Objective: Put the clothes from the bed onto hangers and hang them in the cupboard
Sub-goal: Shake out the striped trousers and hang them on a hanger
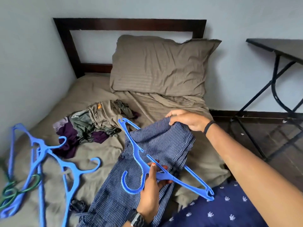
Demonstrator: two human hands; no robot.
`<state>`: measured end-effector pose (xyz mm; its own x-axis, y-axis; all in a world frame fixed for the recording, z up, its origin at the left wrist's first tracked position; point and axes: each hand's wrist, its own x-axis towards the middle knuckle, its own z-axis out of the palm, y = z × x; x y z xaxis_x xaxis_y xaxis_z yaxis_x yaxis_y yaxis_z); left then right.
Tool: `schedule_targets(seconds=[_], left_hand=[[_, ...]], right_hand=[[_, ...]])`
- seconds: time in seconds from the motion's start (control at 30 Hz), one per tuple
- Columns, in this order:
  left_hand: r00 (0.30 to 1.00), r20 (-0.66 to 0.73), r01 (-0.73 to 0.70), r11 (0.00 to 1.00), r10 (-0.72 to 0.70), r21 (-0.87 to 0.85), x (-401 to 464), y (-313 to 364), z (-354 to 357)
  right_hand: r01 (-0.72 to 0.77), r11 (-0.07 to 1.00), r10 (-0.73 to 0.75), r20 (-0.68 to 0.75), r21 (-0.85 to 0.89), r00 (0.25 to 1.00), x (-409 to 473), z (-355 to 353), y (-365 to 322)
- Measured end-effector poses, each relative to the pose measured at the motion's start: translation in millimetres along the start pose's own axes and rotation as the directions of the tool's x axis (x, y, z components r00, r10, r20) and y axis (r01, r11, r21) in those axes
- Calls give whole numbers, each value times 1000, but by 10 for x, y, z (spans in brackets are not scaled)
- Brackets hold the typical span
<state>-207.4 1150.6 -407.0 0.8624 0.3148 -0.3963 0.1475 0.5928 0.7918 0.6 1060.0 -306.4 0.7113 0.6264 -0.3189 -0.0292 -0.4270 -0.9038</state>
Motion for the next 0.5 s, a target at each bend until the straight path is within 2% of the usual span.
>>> schedule_targets(seconds=[0.07, 0.13, 0.2, 0.23, 0.33, 0.43, 0.5], left_hand=[[998, -57, 33, 999, -35, -36, 10, 11, 18], [993, -105, 49, 997, -54, -52, 36, 11, 19], [990, -127, 58, 996, -65, -62, 56, 15, -7], [987, -141, 68, 995, -77, -74, 63, 14, -27], [980, -165, 96, 992, -109, -84, 74, 7, -109], [976, -186, 97, 991, -112, -88, 91, 11, -170], [973, -208, 85, 992, -103, -96, 98, 44, -181]], right_hand=[[-120, 976, 131, 48, -183, 990, 60, 192, 88], [-193, 900, 215, 13, -392, 977, 170, 358, 180], [-216, 800, 242, -29, -559, 970, 237, 470, 198], [-215, 787, 261, -3, -578, 965, 254, 508, 196], [-149, 860, 218, 88, -487, 972, 275, 557, 169], [-19, 928, 51, 76, -373, 996, 265, 516, 65], [84, 977, -73, 65, -193, 995, 250, 417, -35]])
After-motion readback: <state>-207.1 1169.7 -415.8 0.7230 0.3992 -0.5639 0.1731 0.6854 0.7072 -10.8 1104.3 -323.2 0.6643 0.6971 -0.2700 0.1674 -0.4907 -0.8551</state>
